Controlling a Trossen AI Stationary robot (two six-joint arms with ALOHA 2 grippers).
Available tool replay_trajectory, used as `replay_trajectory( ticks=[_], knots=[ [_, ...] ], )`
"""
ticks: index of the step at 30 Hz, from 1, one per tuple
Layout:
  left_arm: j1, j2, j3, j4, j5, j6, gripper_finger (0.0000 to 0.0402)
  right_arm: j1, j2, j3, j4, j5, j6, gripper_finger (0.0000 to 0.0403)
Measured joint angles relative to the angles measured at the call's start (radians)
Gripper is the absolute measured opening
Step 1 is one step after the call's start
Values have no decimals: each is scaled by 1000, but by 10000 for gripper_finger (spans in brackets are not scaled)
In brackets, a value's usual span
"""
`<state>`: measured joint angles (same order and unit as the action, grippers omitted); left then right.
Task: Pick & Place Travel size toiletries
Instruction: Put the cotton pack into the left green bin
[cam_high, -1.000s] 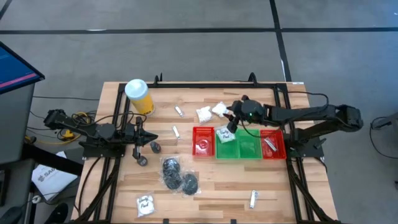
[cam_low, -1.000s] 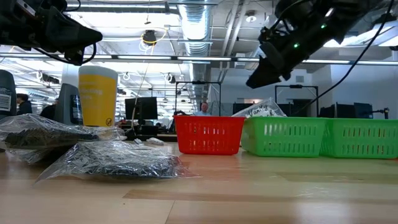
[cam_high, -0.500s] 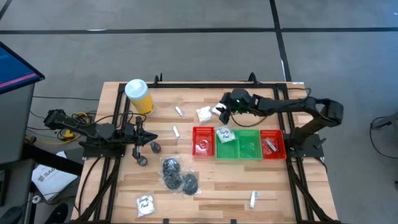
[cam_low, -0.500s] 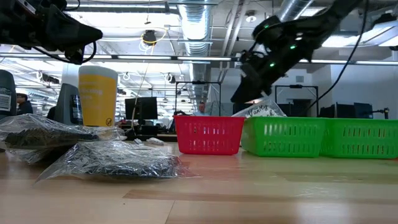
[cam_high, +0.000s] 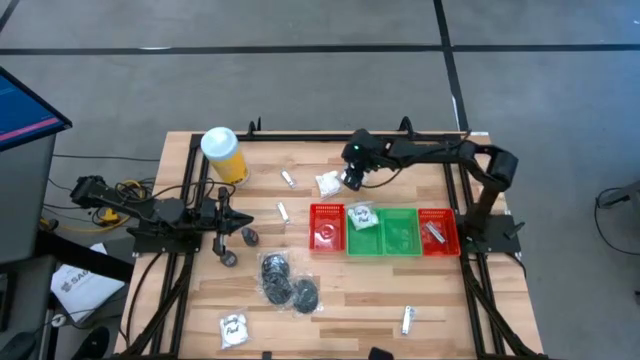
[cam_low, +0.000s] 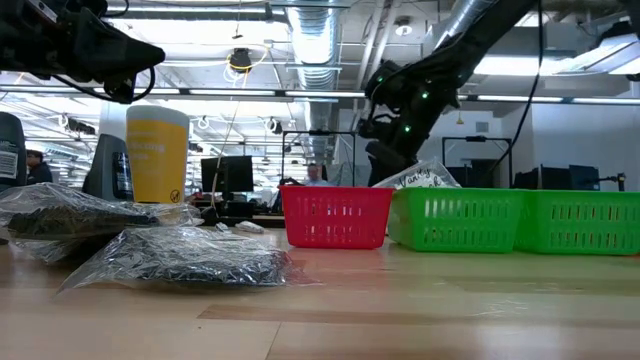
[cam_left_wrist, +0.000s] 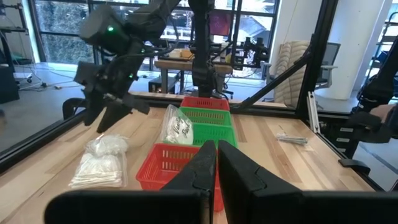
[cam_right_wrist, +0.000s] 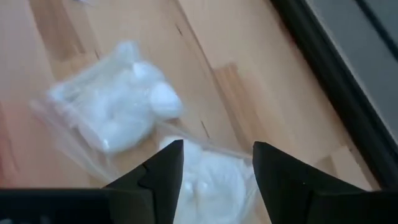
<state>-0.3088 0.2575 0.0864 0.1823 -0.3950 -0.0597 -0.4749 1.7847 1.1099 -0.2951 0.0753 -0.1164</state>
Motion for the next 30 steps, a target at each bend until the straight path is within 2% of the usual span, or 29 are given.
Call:
replay_trajectory(
  ticks=[3, 12, 16, 30],
  knots=[
    [0, 0, 0, 0, 0, 1, 12, -11, 24, 31, -70, 0, -18, 193],
    [0, 0, 0, 1, 0, 3, 12, -27, 37, 41, -119, -8, -15, 207],
    [0, 0, 0, 1, 0, 3, 12, -31, 37, 41, -132, -52, -6, 205],
    [0, 0, 0, 7, 0, 3, 12, -30, 37, 26, -109, -53, 4, 193]
  ],
)
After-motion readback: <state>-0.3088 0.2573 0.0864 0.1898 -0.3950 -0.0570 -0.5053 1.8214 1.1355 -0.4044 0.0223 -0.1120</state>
